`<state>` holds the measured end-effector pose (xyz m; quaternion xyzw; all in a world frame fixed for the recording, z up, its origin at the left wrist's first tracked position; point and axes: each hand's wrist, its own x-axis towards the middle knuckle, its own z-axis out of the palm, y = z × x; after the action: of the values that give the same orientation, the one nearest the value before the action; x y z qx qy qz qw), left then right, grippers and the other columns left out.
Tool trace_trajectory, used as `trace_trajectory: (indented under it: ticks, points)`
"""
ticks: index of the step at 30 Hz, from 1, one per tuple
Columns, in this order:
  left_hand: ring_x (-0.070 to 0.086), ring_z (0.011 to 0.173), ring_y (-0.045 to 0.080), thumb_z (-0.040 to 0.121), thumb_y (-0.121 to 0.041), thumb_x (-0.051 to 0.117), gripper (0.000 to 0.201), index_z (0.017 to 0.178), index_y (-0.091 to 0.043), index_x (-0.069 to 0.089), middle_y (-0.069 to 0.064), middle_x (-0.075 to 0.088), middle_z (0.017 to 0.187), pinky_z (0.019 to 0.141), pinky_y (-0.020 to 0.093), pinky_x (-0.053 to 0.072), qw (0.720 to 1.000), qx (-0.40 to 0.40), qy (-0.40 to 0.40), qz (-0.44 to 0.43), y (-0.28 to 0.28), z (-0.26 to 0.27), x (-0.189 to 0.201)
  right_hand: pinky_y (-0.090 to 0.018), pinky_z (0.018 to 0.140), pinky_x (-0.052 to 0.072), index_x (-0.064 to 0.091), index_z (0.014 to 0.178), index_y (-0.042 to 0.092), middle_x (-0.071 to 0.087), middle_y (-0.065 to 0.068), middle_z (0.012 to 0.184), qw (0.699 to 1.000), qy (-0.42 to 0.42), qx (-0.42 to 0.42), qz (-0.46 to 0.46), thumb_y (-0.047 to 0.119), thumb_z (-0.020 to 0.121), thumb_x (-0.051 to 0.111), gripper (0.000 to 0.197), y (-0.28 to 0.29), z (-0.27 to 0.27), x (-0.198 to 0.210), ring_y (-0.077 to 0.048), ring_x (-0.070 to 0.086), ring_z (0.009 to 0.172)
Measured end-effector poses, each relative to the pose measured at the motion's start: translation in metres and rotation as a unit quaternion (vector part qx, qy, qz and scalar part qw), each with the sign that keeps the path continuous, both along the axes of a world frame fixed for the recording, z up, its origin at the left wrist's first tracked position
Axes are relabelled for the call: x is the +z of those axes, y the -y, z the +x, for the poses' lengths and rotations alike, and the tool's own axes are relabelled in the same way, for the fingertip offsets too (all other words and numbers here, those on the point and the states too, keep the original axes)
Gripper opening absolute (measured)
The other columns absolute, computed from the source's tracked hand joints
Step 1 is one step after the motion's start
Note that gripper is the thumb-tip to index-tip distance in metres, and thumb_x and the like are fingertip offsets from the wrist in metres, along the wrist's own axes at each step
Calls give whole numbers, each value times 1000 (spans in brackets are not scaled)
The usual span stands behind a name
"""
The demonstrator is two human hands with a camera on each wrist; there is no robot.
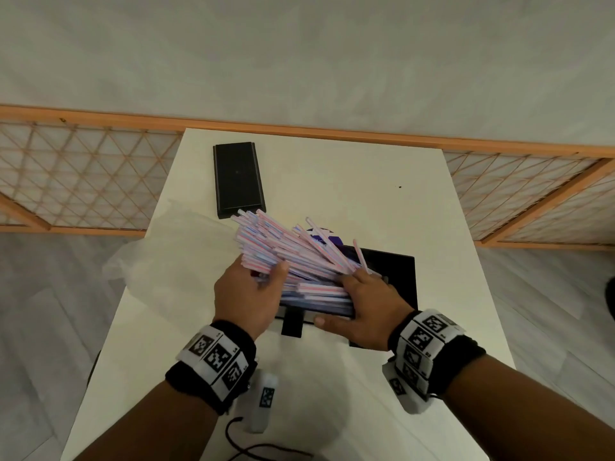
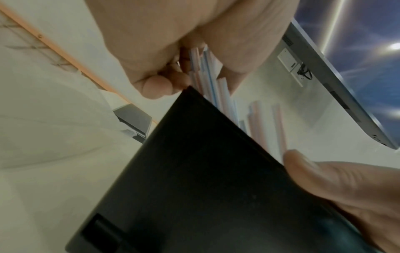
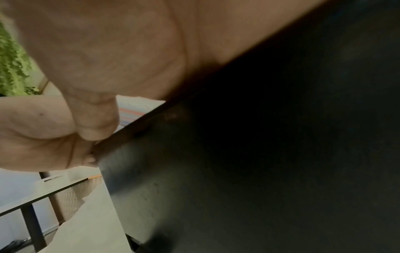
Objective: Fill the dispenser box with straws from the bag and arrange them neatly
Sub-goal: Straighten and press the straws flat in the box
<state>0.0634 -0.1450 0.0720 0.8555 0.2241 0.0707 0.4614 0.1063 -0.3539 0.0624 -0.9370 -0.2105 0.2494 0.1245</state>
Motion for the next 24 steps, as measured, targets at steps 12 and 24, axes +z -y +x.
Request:
trace_trajectory:
  ticks: [12, 24]
  points:
    - [64, 51, 16, 77, -22, 86, 17, 67, -14, 75, 3, 68, 62, 57, 37, 61, 979, 44, 2, -198, -1, 15, 23, -42, 101, 34, 42, 132, 33, 48, 8, 129, 997, 48, -37, 45, 85, 74, 16, 83, -11, -2, 13, -20, 44, 121]
    - [68, 76, 13, 79, -52, 74, 32, 74, -21, 73, -11, 71, 73, 74, 27, 51, 998, -19, -58, 5, 6, 15, 18, -49, 111, 29, 29, 147, 32, 43, 3, 146, 1000, 16, 7, -17, 88, 72, 12, 95, -14, -6, -1, -27, 40, 133]
